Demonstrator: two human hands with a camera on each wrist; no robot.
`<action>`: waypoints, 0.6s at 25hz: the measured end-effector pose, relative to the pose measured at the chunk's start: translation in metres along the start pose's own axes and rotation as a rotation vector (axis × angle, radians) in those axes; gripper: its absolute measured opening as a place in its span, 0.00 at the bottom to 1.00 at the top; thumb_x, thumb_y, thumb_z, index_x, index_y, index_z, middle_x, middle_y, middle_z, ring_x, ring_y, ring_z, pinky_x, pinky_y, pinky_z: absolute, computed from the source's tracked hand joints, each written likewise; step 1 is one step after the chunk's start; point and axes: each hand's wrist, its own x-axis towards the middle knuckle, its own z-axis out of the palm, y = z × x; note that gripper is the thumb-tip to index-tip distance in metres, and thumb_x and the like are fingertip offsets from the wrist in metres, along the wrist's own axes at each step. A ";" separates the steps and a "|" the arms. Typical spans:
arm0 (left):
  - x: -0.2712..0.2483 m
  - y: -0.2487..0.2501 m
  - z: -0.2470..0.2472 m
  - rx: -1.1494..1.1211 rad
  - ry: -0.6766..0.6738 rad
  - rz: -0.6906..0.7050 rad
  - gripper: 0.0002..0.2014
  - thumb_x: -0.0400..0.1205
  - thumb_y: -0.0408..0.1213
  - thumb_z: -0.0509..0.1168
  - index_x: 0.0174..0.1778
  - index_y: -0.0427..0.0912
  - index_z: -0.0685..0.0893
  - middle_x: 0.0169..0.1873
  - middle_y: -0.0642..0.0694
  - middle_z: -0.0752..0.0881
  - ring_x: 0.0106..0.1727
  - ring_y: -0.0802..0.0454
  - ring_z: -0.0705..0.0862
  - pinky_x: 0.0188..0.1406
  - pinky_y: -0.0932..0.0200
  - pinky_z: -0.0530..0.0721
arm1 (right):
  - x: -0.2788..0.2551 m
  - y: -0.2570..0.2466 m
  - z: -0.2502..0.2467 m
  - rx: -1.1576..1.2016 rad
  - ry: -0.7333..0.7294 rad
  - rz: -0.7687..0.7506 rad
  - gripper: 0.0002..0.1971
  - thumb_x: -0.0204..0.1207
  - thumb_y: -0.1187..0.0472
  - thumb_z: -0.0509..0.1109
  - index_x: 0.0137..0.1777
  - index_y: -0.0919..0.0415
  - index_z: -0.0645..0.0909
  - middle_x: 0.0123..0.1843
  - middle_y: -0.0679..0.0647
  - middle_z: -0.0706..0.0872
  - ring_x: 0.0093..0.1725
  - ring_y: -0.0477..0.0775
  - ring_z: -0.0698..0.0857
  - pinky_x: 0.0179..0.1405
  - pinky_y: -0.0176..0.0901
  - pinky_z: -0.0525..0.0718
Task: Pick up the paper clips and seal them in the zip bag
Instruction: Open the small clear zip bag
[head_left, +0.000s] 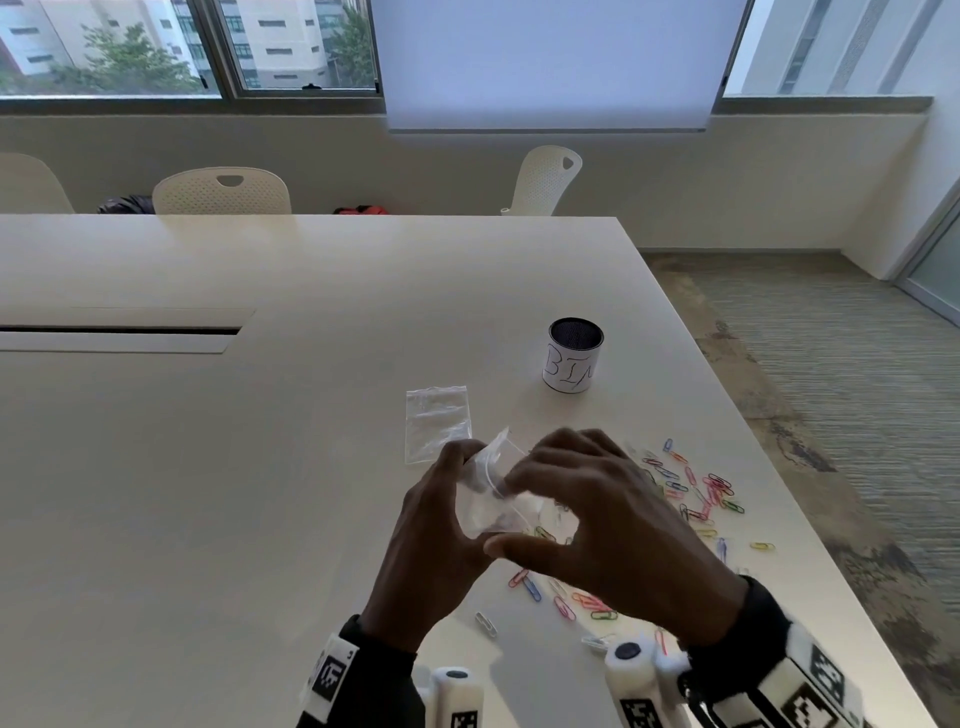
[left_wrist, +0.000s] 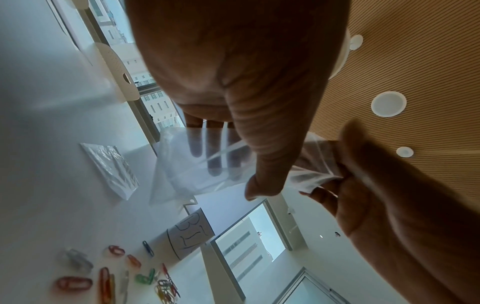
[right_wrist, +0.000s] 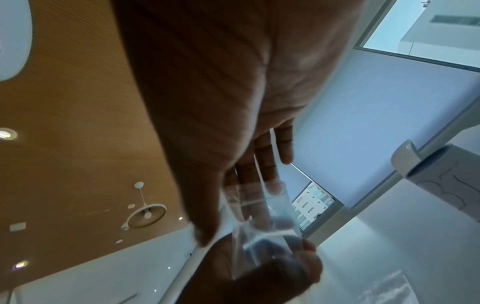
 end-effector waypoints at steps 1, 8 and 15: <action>0.000 -0.001 0.001 0.011 -0.003 -0.007 0.31 0.74 0.46 0.83 0.70 0.56 0.75 0.55 0.58 0.88 0.55 0.57 0.88 0.54 0.54 0.91 | -0.001 0.003 0.005 -0.021 -0.015 -0.018 0.14 0.80 0.38 0.72 0.57 0.44 0.88 0.54 0.34 0.90 0.57 0.35 0.82 0.64 0.43 0.81; -0.002 -0.013 0.001 0.035 -0.007 -0.071 0.29 0.73 0.44 0.83 0.67 0.54 0.77 0.53 0.58 0.89 0.53 0.57 0.88 0.51 0.62 0.88 | -0.001 0.017 0.008 0.179 0.092 0.138 0.13 0.82 0.42 0.70 0.56 0.48 0.88 0.52 0.38 0.90 0.52 0.35 0.86 0.55 0.32 0.84; -0.018 -0.023 -0.031 0.105 0.015 -0.143 0.29 0.72 0.38 0.83 0.64 0.53 0.78 0.51 0.58 0.89 0.54 0.60 0.87 0.50 0.81 0.76 | -0.020 0.043 0.056 0.212 -0.304 0.111 0.09 0.83 0.50 0.72 0.60 0.48 0.89 0.59 0.40 0.89 0.55 0.37 0.87 0.58 0.29 0.85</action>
